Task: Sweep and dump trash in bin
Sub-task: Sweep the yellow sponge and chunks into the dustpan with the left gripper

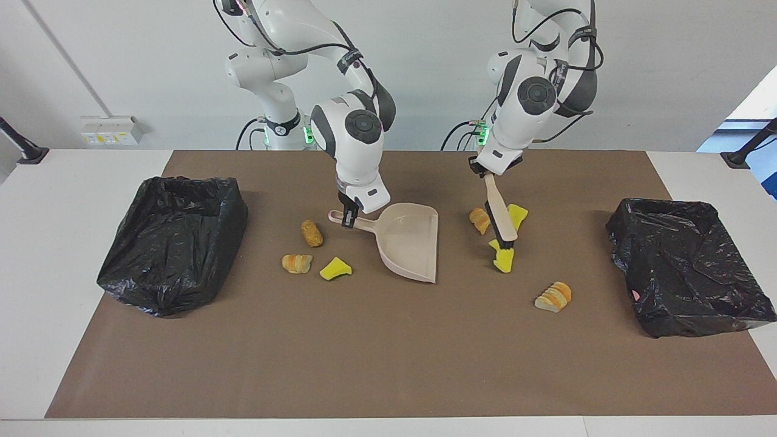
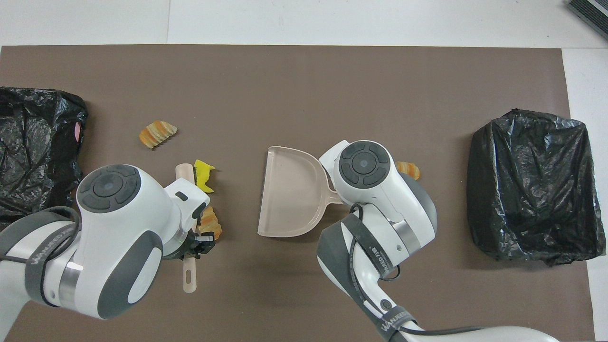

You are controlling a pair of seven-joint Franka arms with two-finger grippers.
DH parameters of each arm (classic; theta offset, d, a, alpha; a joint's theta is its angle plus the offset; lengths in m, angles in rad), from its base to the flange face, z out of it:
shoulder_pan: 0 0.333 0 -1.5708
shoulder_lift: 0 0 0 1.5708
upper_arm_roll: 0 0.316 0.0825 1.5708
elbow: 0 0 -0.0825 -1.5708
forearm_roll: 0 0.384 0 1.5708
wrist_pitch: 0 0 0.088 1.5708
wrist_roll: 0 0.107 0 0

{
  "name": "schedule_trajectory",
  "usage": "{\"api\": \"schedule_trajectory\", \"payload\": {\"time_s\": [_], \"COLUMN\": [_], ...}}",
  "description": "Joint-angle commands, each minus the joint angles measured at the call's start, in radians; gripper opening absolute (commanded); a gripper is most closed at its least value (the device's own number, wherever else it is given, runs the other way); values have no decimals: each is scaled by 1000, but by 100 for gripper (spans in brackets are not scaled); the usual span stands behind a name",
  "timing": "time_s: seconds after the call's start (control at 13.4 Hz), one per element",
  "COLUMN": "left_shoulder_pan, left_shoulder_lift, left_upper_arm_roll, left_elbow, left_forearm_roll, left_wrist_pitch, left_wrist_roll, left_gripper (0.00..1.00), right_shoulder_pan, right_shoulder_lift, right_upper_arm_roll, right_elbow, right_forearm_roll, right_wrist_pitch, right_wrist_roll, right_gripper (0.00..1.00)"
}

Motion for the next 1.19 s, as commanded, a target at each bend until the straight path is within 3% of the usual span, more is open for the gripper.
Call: {"api": "schedule_trajectory", "payload": {"time_s": [0.0, 0.15, 0.37, 0.82, 1.12], "left_shoulder_pan": [-10, -10, -14, -11, -80], "left_shoulder_lift": [-51, -90, -158, -160, -100], "left_upper_arm_roll": [25, 60, 146, 163, 157], "left_elbow": [-30, -81, -191, -355, -352], "left_forearm_roll": [83, 112, 119, 119, 117], "left_wrist_pitch": [-45, -82, -9, 145, 235], "left_wrist_roll": [-38, -40, -38, -38, -17], "left_gripper": [0, 0, 0, 0, 0], "right_shoulder_pan": [-2, 34, 39, 54, 54], "right_shoulder_lift": [-48, -45, -40, -23, -23], "right_upper_arm_roll": [6, 6, 6, 6, 6], "right_elbow": [-64, -71, -72, -88, -88], "right_forearm_roll": [-29, -66, -68, -68, -68], "right_wrist_pitch": [37, 44, 42, 80, 65], "right_wrist_roll": [20, 21, 29, 81, 91], "right_gripper": [0, 0, 0, 0, 0]}}
